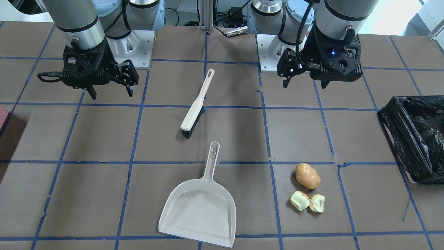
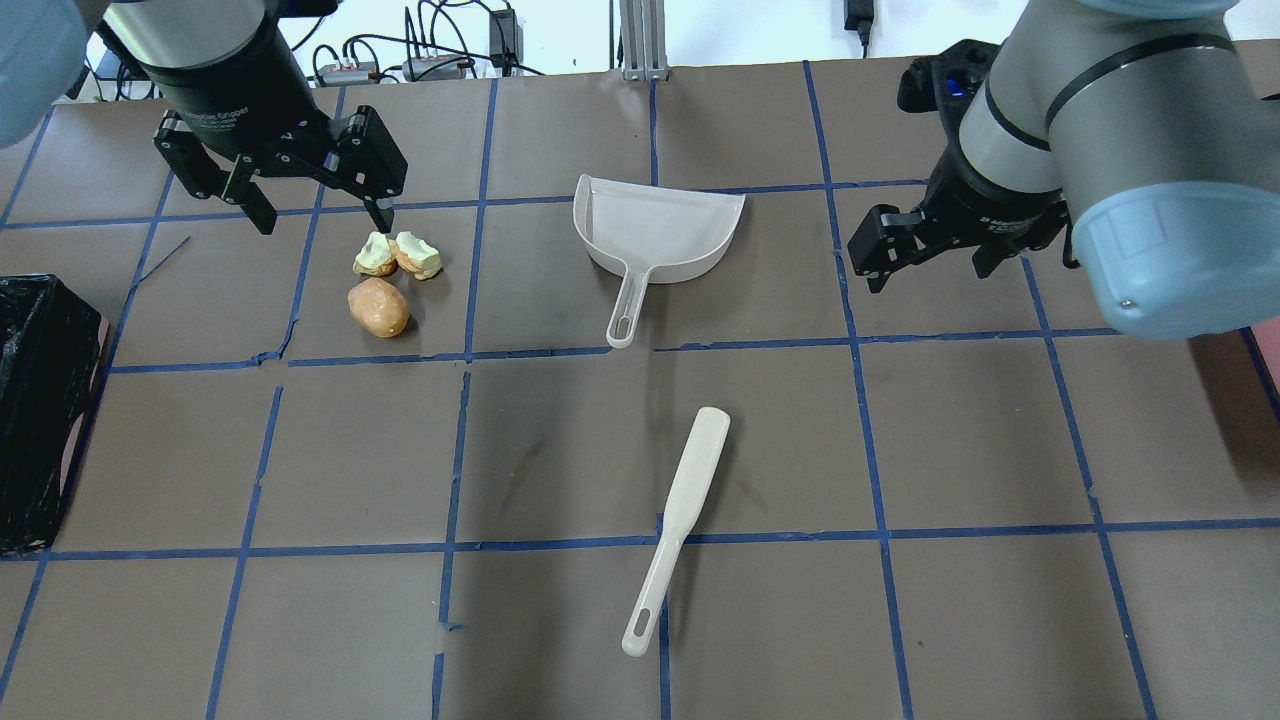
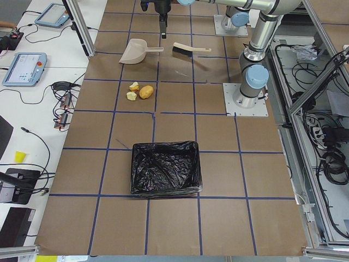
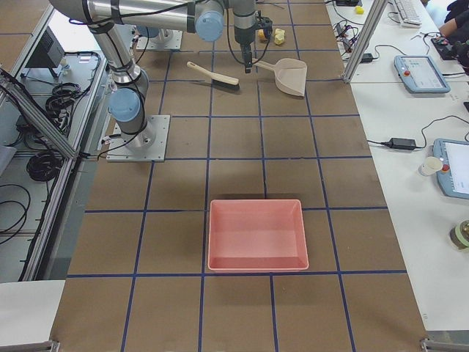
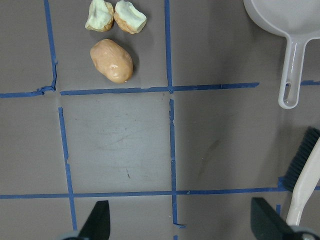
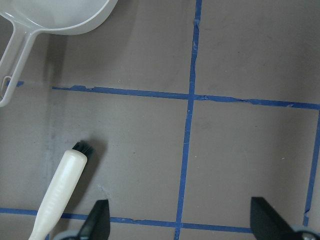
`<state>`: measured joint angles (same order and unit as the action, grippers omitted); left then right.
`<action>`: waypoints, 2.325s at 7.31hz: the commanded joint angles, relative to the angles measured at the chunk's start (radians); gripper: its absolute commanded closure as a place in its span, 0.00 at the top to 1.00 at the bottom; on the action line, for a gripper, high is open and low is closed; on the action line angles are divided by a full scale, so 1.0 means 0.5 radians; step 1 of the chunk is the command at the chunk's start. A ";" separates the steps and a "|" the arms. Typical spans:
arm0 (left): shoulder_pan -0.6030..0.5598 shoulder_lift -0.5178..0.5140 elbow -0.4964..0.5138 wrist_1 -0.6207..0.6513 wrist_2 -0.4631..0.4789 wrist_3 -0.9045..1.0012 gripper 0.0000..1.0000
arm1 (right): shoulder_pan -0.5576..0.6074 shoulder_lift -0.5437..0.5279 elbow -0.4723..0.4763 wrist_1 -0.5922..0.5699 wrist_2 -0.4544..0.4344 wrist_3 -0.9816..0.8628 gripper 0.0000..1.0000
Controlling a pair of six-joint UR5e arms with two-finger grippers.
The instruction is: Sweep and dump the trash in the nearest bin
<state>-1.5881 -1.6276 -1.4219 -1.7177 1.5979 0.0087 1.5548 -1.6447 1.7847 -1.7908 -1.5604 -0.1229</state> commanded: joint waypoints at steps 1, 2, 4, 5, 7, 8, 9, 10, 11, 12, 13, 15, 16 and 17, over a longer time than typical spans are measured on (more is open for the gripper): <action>-0.027 -0.079 -0.003 0.039 -0.075 -0.051 1.00 | -0.139 -0.012 0.002 0.007 0.004 -0.140 1.00; -0.066 -0.137 0.000 0.161 -0.124 -0.060 1.00 | -0.143 -0.015 0.002 0.014 0.001 -0.144 1.00; -0.179 -0.226 -0.009 0.247 -0.128 -0.051 1.00 | -0.143 -0.012 0.011 0.004 0.007 -0.162 1.00; -0.311 -0.315 -0.019 0.409 -0.128 -0.078 1.00 | -0.146 -0.012 0.020 0.001 0.013 -0.174 1.00; -0.395 -0.438 -0.144 0.667 -0.140 -0.045 1.00 | -0.146 -0.012 0.029 -0.002 0.022 -0.181 1.00; -0.437 -0.493 -0.269 0.950 -0.186 -0.036 1.00 | -0.146 -0.012 0.029 -0.002 0.022 -0.181 1.00; -0.480 -0.545 -0.380 1.199 -0.198 -0.030 1.00 | -0.146 -0.012 0.029 -0.002 0.022 -0.178 1.00; -0.523 -0.604 -0.457 1.354 -0.241 -0.039 1.00 | -0.146 -0.012 0.032 -0.002 0.022 -0.177 1.00; -0.542 -0.653 -0.512 1.525 -0.275 -0.042 1.00 | -0.146 -0.015 0.032 -0.002 0.025 -0.177 1.00; -0.579 -0.702 -0.564 1.642 -0.269 -0.051 1.00 | -0.146 -0.012 0.032 -0.002 0.025 -0.181 1.00; -0.600 -0.705 -0.619 1.741 -0.266 -0.033 1.00 | -0.146 -0.012 0.032 -0.002 0.025 -0.181 1.00; -0.601 -0.776 -0.696 1.903 -0.263 -0.066 1.00 | -0.146 -0.012 0.032 -0.002 0.025 -0.181 1.00; -0.601 -0.782 -0.706 1.953 -0.266 -0.060 0.96 | -0.146 -0.012 0.032 -0.002 0.025 -0.181 1.00; -0.601 -0.782 -0.706 1.960 -0.263 -0.063 0.88 | -0.146 -0.012 0.032 -0.002 0.028 -0.181 1.00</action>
<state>-1.8877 -2.0150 -1.7697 -0.7569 1.4658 -0.0217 1.4818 -1.6506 1.8009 -1.7915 -1.5474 -0.2132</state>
